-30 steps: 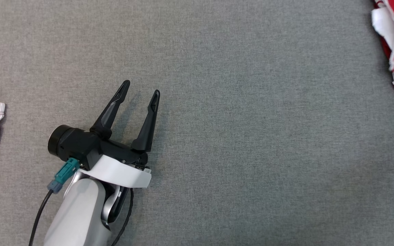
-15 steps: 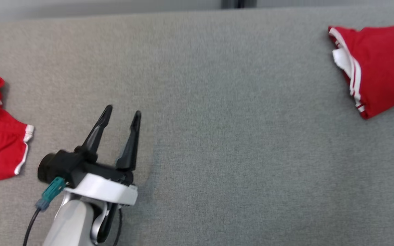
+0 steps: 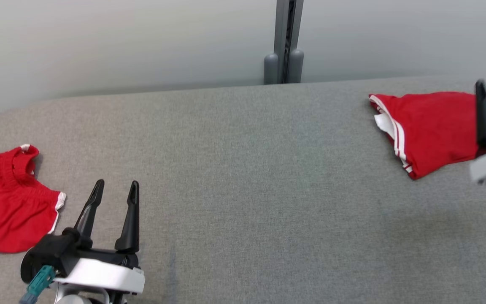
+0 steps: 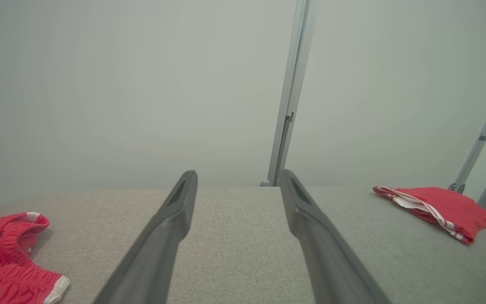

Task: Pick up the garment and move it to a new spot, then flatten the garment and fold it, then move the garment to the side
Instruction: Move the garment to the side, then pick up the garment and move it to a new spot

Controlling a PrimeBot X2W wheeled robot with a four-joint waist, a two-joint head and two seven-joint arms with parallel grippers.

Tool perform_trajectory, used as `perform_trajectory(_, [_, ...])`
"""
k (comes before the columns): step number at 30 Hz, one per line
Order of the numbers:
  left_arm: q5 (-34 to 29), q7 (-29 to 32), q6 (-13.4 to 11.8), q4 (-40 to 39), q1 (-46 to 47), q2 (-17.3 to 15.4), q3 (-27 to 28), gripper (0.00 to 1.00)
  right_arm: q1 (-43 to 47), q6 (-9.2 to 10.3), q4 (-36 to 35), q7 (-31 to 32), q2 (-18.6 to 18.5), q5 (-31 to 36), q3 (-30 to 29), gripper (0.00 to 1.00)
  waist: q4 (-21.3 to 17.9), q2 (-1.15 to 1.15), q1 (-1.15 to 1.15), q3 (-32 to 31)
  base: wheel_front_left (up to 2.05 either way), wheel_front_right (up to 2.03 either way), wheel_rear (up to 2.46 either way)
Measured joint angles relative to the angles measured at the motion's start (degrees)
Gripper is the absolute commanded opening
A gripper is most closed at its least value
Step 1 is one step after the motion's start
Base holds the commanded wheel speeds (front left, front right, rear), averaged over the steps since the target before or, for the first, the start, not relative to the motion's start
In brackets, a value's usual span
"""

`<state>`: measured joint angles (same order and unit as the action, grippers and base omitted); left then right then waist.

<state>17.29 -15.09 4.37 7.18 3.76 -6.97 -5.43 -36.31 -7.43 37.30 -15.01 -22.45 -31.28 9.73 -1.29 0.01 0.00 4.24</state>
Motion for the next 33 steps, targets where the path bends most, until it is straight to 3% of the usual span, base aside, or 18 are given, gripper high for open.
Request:
perform_trajectory(7, [0.58,0.0,-0.91,-0.91,-3.12,0.04,1.1,1.0,14.86,0.0,-10.95,0.51,2.76,-0.27,-2.94,1.0,-0.71,0.0,0.0,-3.37,0.0,0.0,0.0])
perform_trajectory(16, [0.99,0.0,-1.93,-1.93,-5.39,0.48,2.12,1.0,29.0,0.0,-21.82,0.9,7.56,4.16,-5.19,1.0,-1.63,0.0,0.0,-4.72,0.0,0.0,0.0])
perform_trajectory(22, [0.55,0.0,-2.63,-1.44,-6.37,1.34,2.38,1.0,33.31,0.0,-24.97,0.52,8.51,8.47,-4.38,1.0,-1.5,0.0,0.0,-4.79,0.0,0.0,0.0])
perform_trajectory(33, [-1.19,0.0,-2.82,0.53,-6.89,2.42,2.36,1.0,35.5,0.0,-26.21,0.1,11.37,10.71,-5.8,1.0,-0.89,0.0,0.0,-5.06,0.0,0.0,0.0])
